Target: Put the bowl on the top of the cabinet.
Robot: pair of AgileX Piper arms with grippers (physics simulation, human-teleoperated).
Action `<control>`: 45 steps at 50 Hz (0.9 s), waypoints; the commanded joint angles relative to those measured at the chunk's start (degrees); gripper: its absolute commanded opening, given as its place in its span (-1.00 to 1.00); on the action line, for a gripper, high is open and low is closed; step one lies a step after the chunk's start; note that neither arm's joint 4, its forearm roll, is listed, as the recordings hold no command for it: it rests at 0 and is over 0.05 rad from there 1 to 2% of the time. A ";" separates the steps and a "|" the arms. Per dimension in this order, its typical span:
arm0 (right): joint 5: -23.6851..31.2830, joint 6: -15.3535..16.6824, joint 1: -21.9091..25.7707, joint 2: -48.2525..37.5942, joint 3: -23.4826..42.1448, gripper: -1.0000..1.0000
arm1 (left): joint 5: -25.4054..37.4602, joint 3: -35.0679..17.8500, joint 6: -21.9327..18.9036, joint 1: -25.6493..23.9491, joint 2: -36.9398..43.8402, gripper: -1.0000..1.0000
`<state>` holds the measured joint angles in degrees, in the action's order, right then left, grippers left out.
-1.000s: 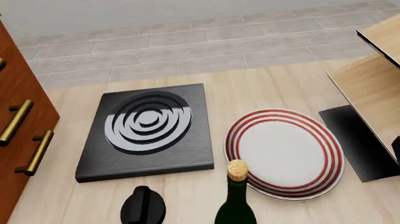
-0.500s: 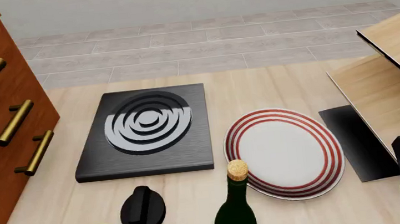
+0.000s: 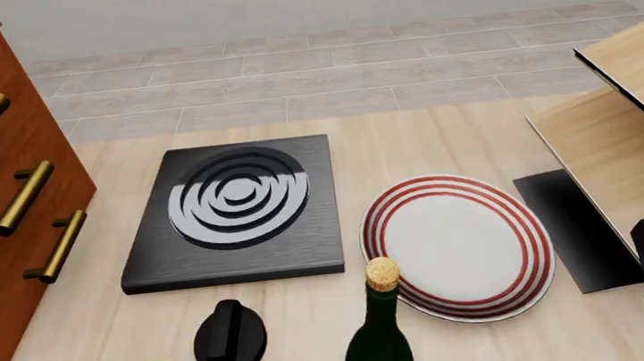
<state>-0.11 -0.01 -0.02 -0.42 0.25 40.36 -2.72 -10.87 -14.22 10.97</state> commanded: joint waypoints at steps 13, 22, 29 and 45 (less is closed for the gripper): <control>0.00 0.01 0.00 0.00 0.00 1.00 | -5.78 2.51 -0.60 1.30 4.73 1.00; 0.00 0.00 0.00 -0.01 0.00 1.00 | -6.04 2.68 -1.29 1.52 5.40 1.00; 0.00 0.01 0.01 -0.01 0.00 1.00 | -6.21 2.71 -1.54 1.27 6.31 1.00; 0.00 0.00 0.00 -0.01 0.00 1.00 | -2.23 -0.91 -1.88 0.68 1.11 -1.00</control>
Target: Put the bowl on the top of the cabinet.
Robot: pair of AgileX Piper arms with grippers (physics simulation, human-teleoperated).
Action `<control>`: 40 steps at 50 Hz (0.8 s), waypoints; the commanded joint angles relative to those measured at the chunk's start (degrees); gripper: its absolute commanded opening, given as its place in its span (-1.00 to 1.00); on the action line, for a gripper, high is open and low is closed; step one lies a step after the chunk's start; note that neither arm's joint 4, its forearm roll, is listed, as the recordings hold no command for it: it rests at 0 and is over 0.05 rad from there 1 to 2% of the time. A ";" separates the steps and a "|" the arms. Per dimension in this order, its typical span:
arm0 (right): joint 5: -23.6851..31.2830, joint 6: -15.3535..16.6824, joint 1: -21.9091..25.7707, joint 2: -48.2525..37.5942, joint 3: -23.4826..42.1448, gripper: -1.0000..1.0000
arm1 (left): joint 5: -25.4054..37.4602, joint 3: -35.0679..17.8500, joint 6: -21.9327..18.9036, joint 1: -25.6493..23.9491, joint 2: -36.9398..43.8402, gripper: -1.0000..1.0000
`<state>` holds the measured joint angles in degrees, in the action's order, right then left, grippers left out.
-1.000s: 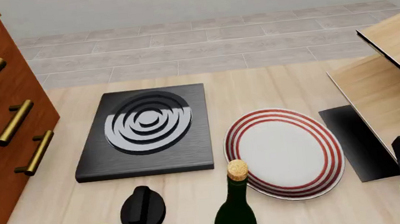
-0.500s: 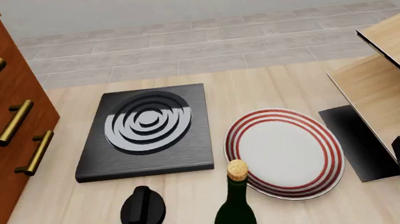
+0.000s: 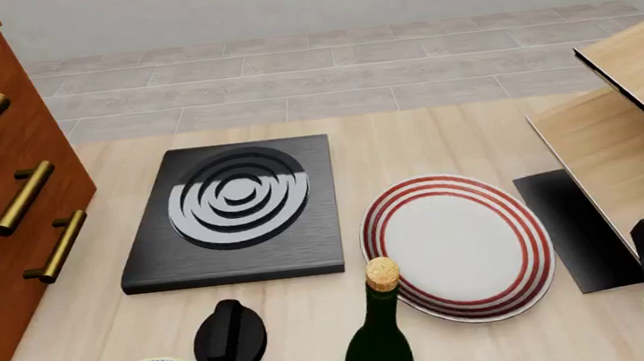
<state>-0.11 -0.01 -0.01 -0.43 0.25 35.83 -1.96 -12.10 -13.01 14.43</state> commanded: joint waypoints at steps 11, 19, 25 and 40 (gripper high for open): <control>0.00 0.00 -0.01 0.01 0.00 1.00 | 5.94 -8.71 0.13 -2.01 -4.39 -1.00; 0.00 0.00 0.00 0.00 0.00 1.00 | 9.95 -16.48 1.13 -3.47 -6.09 -1.00; 0.00 0.00 -0.02 0.00 0.00 1.00 | 11.05 -19.40 2.51 -3.44 -5.90 -1.00; 0.00 0.03 -0.01 0.01 0.00 1.00 | 10.77 -25.81 5.77 -1.81 -3.59 -1.00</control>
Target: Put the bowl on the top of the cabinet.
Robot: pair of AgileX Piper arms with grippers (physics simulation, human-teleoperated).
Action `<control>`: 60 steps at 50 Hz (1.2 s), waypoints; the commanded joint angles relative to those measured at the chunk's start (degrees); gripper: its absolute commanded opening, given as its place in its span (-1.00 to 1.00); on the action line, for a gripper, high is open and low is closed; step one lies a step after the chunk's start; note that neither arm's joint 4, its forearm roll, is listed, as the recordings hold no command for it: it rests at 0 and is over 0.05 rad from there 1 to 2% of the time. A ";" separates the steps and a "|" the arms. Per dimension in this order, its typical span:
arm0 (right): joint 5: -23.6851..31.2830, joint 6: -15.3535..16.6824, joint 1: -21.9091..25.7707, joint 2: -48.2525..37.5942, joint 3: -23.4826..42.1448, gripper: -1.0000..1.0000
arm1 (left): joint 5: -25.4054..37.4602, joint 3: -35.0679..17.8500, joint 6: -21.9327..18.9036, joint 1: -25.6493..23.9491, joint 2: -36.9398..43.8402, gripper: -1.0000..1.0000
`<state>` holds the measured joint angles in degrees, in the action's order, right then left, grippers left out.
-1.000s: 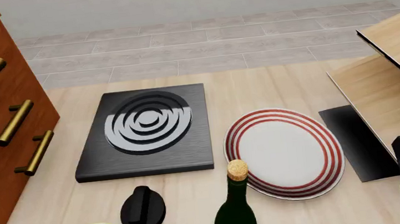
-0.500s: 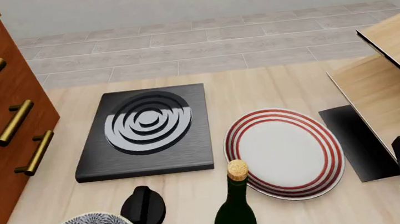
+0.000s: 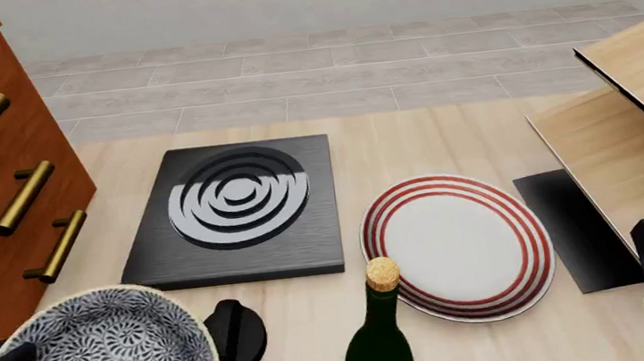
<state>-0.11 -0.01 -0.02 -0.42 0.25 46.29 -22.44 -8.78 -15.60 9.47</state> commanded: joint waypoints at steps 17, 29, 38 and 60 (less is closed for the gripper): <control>0.00 0.00 -0.01 0.00 0.00 1.00 | -4.11 -15.60 7.76 8.27 5.98 -1.00; 0.00 -0.01 -0.01 -0.01 0.00 1.00 | -6.32 -21.98 12.86 14.52 8.20 -1.00; 0.00 -0.01 0.01 0.00 0.00 1.00 | -9.49 -23.75 15.46 19.75 8.76 -1.00; 0.00 -0.01 0.00 -0.01 0.00 1.00 | -12.00 -29.20 21.90 25.20 10.70 -1.00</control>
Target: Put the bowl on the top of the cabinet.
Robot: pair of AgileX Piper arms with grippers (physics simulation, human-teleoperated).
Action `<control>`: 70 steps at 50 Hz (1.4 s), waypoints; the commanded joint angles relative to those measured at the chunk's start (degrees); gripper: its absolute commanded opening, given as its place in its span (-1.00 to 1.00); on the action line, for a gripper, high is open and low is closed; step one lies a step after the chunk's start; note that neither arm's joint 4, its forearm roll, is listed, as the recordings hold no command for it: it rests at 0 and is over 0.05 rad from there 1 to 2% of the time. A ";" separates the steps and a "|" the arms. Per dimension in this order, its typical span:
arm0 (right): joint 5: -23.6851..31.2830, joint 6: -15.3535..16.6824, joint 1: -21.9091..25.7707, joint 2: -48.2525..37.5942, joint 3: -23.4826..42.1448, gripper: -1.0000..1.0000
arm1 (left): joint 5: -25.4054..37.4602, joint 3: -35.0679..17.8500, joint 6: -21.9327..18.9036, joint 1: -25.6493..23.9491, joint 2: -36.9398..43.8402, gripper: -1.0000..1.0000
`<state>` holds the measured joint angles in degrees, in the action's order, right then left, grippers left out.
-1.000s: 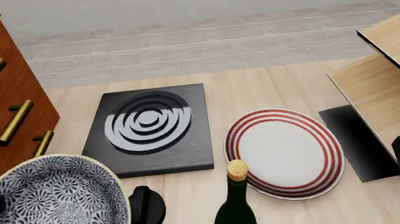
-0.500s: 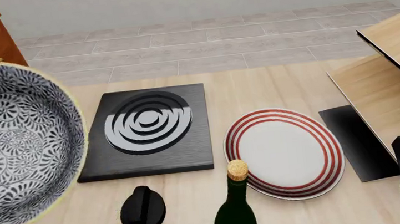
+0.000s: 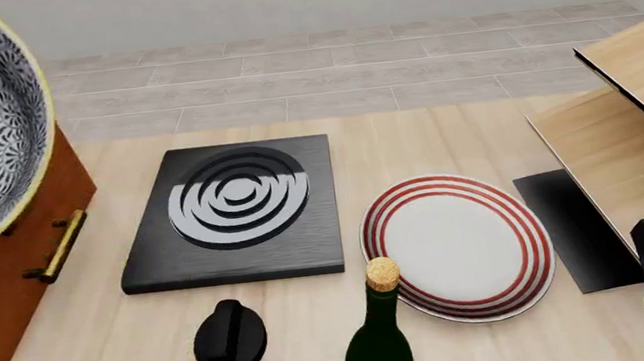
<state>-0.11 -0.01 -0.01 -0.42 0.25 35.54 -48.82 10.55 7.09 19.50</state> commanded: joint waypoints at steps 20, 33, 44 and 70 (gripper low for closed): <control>0.00 -0.02 0.01 0.02 0.00 1.00 | -4.94 -8.11 7.29 7.86 3.29 -1.00; 0.00 0.00 0.01 -0.01 0.00 1.00 | -8.08 -9.70 12.37 13.93 10.24 -1.00; 0.00 0.01 -0.01 0.01 0.00 1.00 | -10.89 -10.13 16.71 19.12 16.15 -1.00; 0.00 0.00 -0.01 0.00 0.00 1.00 | -12.45 -12.04 22.37 23.91 24.42 -1.00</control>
<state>-0.11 -0.01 -0.02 -0.42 0.25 23.83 -60.04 31.44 29.46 41.57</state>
